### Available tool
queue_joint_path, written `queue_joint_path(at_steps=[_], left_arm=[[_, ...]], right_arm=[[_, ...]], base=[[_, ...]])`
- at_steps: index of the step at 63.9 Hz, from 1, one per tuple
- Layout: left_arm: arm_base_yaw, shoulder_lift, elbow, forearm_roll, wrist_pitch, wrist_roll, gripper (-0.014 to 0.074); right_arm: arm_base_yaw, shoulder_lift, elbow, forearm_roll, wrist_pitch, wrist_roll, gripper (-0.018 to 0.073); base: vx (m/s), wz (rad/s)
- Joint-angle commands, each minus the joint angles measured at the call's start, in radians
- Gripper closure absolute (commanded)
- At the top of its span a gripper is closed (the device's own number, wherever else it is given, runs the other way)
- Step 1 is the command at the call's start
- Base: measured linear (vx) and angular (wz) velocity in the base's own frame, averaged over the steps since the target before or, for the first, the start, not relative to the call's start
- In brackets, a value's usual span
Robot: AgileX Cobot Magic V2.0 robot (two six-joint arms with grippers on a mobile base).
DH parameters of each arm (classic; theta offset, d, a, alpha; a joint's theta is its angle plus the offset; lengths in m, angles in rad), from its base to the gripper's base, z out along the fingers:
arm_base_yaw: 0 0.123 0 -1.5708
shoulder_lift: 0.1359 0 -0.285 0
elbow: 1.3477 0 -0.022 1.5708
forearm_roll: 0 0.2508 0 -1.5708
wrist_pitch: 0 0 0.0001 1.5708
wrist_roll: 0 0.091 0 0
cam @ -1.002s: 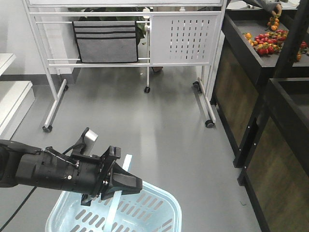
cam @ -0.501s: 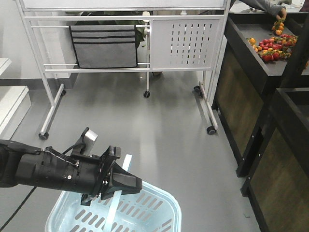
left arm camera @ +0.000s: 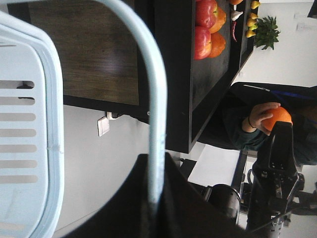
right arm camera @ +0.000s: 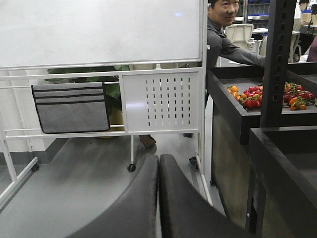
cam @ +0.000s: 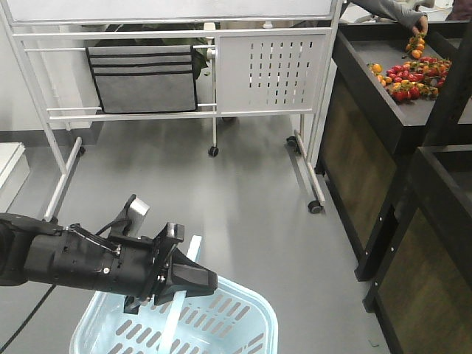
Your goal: Place coke in basket with both arms
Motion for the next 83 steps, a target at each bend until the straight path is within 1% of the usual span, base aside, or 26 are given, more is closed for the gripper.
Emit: queue_joint_path(at_steps=[1, 83], left_arm=[[-0.008, -0.047, -0.013, -0.067, 0.067, 0.005, 0.0602], [-0.008, -0.047, -0.013, -0.067, 0.067, 0.005, 0.0602]], right_arm=[[0.0, 0.011, 0.008, -0.004, -0.07, -0.01, 0.0569], [0.0, 0.011, 0.008, -0.004, -0.07, -0.01, 0.0569]], base=[[0.12, -0.03], [0.13, 0.05]])
